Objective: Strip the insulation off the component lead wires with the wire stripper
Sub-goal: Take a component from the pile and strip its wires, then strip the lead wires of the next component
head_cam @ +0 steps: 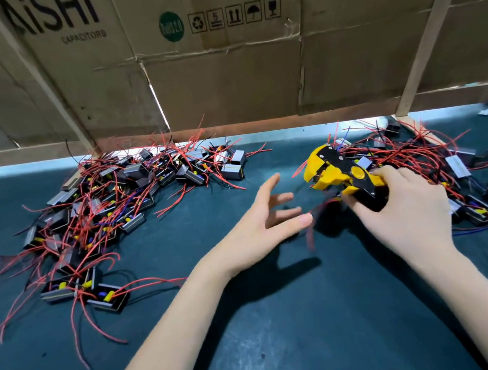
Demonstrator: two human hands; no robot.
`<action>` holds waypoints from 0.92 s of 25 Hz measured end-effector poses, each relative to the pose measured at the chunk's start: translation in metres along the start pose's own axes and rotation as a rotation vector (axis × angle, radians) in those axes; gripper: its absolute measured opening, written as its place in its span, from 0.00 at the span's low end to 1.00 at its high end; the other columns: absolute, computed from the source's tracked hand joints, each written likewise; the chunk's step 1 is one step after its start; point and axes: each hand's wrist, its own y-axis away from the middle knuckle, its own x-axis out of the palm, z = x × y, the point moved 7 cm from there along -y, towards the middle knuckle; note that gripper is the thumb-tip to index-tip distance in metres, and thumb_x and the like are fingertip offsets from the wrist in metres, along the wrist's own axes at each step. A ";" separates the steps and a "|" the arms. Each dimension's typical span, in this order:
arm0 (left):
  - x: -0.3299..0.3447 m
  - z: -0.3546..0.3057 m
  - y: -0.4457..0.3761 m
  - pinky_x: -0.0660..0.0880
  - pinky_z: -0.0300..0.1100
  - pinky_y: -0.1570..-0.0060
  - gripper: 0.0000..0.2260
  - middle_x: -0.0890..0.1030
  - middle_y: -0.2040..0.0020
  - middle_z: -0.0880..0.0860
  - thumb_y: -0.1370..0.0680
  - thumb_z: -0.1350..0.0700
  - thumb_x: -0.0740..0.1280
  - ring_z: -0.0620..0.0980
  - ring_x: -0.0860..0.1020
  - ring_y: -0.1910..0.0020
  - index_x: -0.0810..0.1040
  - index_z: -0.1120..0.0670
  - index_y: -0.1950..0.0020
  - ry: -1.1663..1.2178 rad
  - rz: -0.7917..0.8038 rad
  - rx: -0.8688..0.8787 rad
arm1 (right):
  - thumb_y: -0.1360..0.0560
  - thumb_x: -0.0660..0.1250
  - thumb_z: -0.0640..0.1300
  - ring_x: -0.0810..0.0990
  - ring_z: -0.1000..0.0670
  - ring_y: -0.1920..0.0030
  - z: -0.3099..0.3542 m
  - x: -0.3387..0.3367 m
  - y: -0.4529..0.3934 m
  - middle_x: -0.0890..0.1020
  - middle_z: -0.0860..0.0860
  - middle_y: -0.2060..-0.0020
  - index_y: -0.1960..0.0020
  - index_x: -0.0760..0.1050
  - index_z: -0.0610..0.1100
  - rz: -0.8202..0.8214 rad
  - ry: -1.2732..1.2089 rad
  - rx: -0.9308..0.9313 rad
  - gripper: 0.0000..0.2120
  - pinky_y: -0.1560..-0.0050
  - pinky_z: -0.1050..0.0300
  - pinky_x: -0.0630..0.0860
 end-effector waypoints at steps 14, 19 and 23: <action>-0.198 0.029 0.068 0.68 0.54 0.40 0.14 0.79 0.41 0.63 0.25 0.58 0.69 0.64 0.72 0.37 0.77 0.59 0.41 -1.169 -0.901 -0.617 | 0.33 0.71 0.69 0.76 0.52 0.59 0.022 0.021 0.013 0.79 0.50 0.63 0.59 0.78 0.47 0.569 -1.070 0.080 0.24 0.53 0.54 0.72; -0.185 0.025 0.058 0.76 0.47 0.50 0.07 0.84 0.60 0.52 0.30 0.57 0.75 0.57 0.80 0.51 0.79 0.53 0.56 -0.898 -0.811 -0.428 | 0.30 0.70 0.67 0.76 0.42 0.57 0.041 0.035 0.031 0.79 0.38 0.56 0.56 0.74 0.42 0.972 -1.372 0.118 0.27 0.53 0.51 0.74; -0.152 0.015 0.042 0.71 0.32 0.66 0.10 0.80 0.73 0.46 0.35 0.58 0.80 0.41 0.76 0.72 0.80 0.52 0.62 -0.643 -0.489 -0.229 | 0.34 0.71 0.69 0.82 0.42 0.51 0.028 0.040 0.020 0.83 0.36 0.57 0.59 0.74 0.44 0.806 -1.281 0.280 0.28 0.51 0.49 0.74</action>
